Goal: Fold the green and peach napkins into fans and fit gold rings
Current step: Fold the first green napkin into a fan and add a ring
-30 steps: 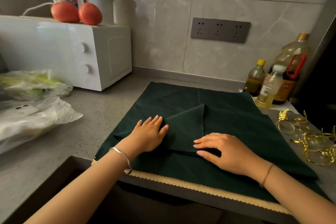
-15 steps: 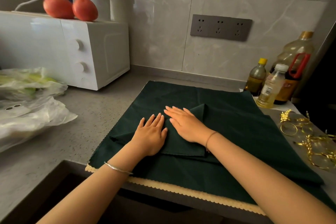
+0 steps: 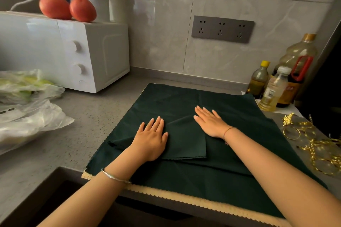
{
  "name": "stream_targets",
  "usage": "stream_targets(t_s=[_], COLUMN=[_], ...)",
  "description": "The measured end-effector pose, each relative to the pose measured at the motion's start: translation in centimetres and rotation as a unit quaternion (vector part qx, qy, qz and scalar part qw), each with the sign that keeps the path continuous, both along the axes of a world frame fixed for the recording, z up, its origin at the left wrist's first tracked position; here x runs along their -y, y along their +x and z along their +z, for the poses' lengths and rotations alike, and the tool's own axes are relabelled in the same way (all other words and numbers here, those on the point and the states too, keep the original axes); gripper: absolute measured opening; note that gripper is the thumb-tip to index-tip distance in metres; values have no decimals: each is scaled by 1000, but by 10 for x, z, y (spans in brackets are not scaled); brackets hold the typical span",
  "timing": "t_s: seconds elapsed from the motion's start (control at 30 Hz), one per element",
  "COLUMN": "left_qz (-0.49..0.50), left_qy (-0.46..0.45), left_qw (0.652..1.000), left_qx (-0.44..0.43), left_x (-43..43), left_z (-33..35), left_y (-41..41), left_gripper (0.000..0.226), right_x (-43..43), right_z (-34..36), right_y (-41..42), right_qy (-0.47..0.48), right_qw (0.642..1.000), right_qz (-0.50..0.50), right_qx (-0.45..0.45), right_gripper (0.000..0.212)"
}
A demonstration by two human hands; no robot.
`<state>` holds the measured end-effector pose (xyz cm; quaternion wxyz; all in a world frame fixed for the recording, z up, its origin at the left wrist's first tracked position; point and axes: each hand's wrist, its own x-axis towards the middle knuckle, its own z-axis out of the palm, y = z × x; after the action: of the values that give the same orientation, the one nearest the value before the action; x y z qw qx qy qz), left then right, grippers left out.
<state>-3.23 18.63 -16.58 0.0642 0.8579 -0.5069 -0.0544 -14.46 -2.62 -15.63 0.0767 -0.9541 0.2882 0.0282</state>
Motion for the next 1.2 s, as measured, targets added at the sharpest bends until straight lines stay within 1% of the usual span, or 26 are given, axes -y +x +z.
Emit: stream_targets(t_s=[0.07, 0.13, 0.2, 0.3, 0.4, 0.47, 0.6, 0.7, 0.77, 0.87, 0.93, 1.0, 1.13, 1.2], left_qz=[0, 7, 13, -8, -33, -34, -4, 15, 25, 32, 33, 32, 31, 29], left_qy=[8, 37, 67, 56, 23, 8, -14, -11, -13, -22, -24, -25, -25, -22], left_qw=[1000, 999, 998, 998, 999, 999, 1000, 1000, 1000, 999, 999, 999, 999, 999], left_qx=[-2, -10, -18, -14, -13, -17, -13, -6, -4, -2, -2, 1, 5, 0], left_x=[0, 1, 6, 23, 46, 57, 67, 70, 72, 73, 74, 74, 74, 74], left_z=[3, 7, 13, 18, 14, 11, 4, 2, 1, 0, -1, -2, -2, -1], left_y=[-2, -1, 0, -11, -27, -35, -45, -50, -52, -53, -53, -53, -52, -52], left_gripper=[60, 66, 75, 78, 79, 80, 83, 84, 85, 85, 85, 85, 84, 84], right_x=[6, 11, 21, 39, 53, 59, 67, 74, 78, 87, 97, 107, 116, 106], right_z=[1, 8, 18, 29, 28, 26, 25, 30, 33, 38, 46, 56, 70, 76], right_y=[-4, -10, -22, -51, -69, -72, -72, -70, -69, -78, -92, -114, -157, -172], right_qy=[14, 54, 59, 33, 67, 67, 22, 8, 11, 41, 73, 74, 45, 46], right_qw=[999, 993, 986, 988, 987, 988, 990, 988, 986, 983, 981, 980, 984, 985], right_qz=[-22, -52, -85, -116, -137, -135, -132, -151, -165, -178, -178, -185, -172, -150], right_qx=[23, 86, 130, 98, 56, 40, 49, 33, 18, -11, -4, 13, 25, 69], right_gripper=[57, 57, 58, 62, 70, 75, 82, 88, 89, 89, 85, 77, 43, 29])
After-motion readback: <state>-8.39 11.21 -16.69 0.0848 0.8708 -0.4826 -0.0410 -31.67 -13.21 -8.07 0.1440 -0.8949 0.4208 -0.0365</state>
